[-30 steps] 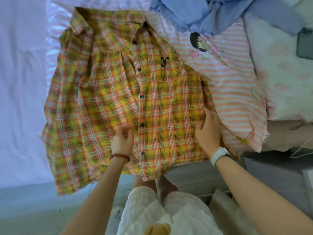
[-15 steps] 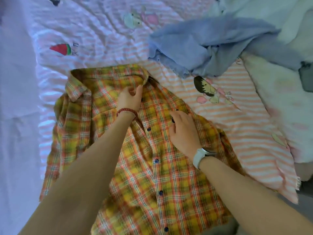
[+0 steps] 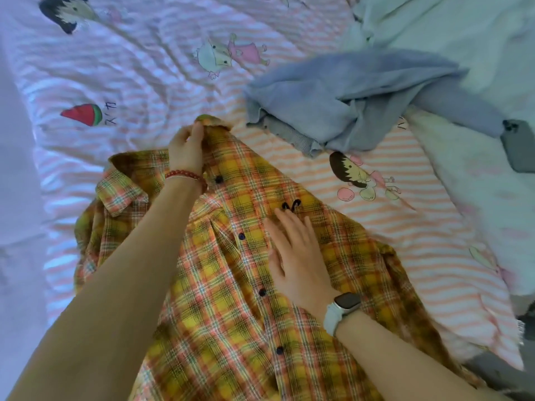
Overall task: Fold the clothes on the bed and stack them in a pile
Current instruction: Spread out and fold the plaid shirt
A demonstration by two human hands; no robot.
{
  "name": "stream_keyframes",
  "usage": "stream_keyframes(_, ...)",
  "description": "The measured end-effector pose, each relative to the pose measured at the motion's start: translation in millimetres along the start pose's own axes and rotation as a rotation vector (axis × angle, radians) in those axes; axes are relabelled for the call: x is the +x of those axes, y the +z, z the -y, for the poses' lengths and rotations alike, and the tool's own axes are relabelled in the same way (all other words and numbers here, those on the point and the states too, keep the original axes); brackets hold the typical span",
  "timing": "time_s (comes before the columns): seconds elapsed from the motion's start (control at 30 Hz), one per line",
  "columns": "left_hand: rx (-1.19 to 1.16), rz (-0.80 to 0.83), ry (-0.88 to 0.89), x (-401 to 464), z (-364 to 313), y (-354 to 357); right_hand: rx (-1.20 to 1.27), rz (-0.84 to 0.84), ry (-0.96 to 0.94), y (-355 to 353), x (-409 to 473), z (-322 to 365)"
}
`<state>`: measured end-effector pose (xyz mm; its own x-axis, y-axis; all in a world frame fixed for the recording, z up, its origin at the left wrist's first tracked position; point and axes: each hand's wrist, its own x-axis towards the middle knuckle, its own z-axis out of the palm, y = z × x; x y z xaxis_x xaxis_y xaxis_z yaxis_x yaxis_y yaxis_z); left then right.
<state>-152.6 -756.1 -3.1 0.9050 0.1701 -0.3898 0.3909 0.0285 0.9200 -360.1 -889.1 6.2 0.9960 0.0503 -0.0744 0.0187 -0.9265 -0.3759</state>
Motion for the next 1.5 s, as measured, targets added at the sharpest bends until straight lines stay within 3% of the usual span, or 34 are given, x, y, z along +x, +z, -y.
stream_keyframes(0.1, 0.037, -0.088, -0.030, 8.4, 16.4, -19.1, -0.049, 0.100, -0.071, 10.1, 6.9, 8.0)
stream_keyframes(0.23, 0.182, -0.097, -0.162, 6.8, 37.3, -27.3, -0.163, 0.269, -0.021, 19.3, 6.8, 6.4)
stream_keyframes(0.3, 0.174, -0.034, -0.222, -0.3, 42.1, -27.5, -0.193, 0.218, -0.023, 18.9, 1.5, 9.6)
stream_keyframes(0.4, 0.256, 0.023, -0.168, -17.8, 48.0, -29.9, -0.216, 0.032, -0.108, 23.7, -14.3, 19.9)
stream_keyframes(0.5, 0.293, 0.019, -0.096, -31.7, 53.1, -32.0, -0.244, 0.058, 0.003, 30.0, -26.1, 22.6)
stream_keyframes(0.67, 0.289, 0.034, -0.054, -35.6, 42.8, -35.7, 0.006, -0.156, 0.021, 20.5, -27.0, 18.0)
stream_keyframes(0.77, 0.303, 0.052, -0.042, -39.0, 37.4, -37.5, -0.098, 0.001, -0.025, 18.1, -38.9, 24.1)
stream_keyframes(0.87, 0.344, 0.094, -0.120, -44.2, 41.2, -38.8, -0.235, 0.307, 0.073, 28.7, -48.9, 29.5)
stream_keyframes(0.9, 0.341, 0.107, -0.151, -46.4, 44.0, -39.4, -0.214, 0.326, 0.098, 33.0, -50.2, 29.0)
stream_keyframes(0.97, 0.338, 0.101, -0.167, -49.2, 48.8, -41.8, -0.117, 0.258, 0.107, 33.5, -49.7, 30.5)
stream_keyframes(1.07, 0.345, 0.046, -0.114, -51.7, 50.5, -46.9, 0.044, 0.014, 0.032, 24.7, -54.6, 30.4)
stream_keyframes(1.17, 0.419, -0.025, -0.018, -52.3, 48.4, -49.5, 0.192, -0.044, -0.120, 14.7, -66.8, 29.0)
stream_keyframes(1.23, 0.551, -0.059, 0.021, -54.8, 47.7, -50.5, 0.212, 0.052, -0.181, 15.7, -72.6, 29.1)
stream_keyframes(1.37, 0.741, -0.095, 0.043, -71.4, 45.4, -58.8, 0.006, 0.484, -0.084, 31.5, -69.9, 26.5)
stream_keyframes(1.43, 0.735, -0.170, 0.166, -88.6, 40.9, -73.9, -0.009, 0.492, -0.073, 35.3, -66.0, 28.3)
stream_keyframes(1.5, 0.768, -0.244, 0.269, -114.5, 43.4, -95.8, 0.028, 0.374, -0.086, 35.4, -63.3, 32.2)
